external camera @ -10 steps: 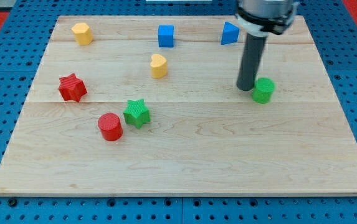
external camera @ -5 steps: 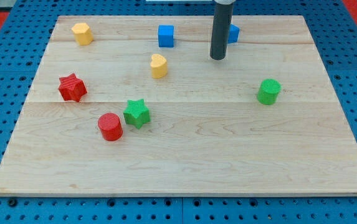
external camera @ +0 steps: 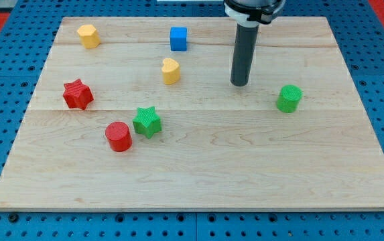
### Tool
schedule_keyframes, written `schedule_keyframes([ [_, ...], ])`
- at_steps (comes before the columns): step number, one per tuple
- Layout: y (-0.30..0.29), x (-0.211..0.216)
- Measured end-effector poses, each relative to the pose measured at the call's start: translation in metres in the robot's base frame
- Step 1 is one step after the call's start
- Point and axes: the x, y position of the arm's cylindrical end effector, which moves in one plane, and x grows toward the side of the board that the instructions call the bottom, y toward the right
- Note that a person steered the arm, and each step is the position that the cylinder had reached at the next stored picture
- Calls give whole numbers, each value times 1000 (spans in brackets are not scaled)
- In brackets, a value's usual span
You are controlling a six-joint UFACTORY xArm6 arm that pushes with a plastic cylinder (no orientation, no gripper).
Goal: Move the green circle parallel to the red star
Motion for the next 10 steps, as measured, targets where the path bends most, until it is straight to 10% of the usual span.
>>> schedule_keyframes([
  [8, 32, 144],
  [10, -63, 56],
])
